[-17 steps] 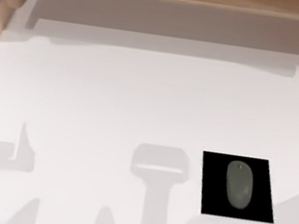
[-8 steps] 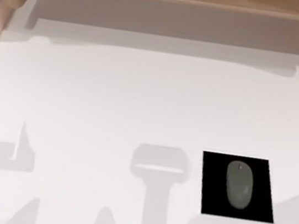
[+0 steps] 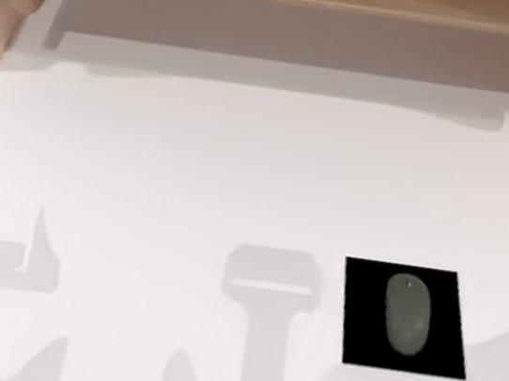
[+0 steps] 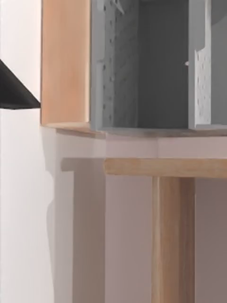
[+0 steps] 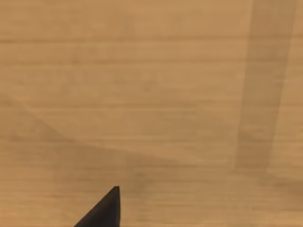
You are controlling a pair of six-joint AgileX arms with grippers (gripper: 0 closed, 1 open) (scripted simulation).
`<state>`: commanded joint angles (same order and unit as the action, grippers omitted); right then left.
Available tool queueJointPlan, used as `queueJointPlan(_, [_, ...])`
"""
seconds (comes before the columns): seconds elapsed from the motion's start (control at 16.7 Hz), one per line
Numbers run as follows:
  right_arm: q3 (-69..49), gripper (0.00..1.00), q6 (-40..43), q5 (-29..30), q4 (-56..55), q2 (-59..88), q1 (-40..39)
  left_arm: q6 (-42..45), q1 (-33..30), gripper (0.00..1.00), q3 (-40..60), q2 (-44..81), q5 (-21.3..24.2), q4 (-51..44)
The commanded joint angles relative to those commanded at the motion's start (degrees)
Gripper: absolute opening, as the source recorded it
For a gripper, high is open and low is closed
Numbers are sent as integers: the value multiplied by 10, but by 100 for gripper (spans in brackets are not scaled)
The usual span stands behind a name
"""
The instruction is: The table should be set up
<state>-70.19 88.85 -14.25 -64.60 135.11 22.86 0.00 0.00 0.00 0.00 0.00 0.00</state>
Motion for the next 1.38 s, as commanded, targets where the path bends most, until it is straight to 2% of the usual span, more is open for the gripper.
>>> queueJointPlan(0.3, [25, 100, -20, 4, 18, -9, -1, 0, 0, 100, 0, 0, 0, 0])
queueJointPlan(0.6, [95, 100, -147, 33, 112, -156, -39, 0, 0, 100, 0, 0, 0, 0])
queueJointPlan(0.84, [190, 100, -301, 68, 222, -377, -80, 0, 0, 100, 0, 0, 0, 0])
queueJointPlan(1.38, [479, 100, -675, 131, 489, -1000, -173, 0, 0, 100, 0, 0, 0, 0])
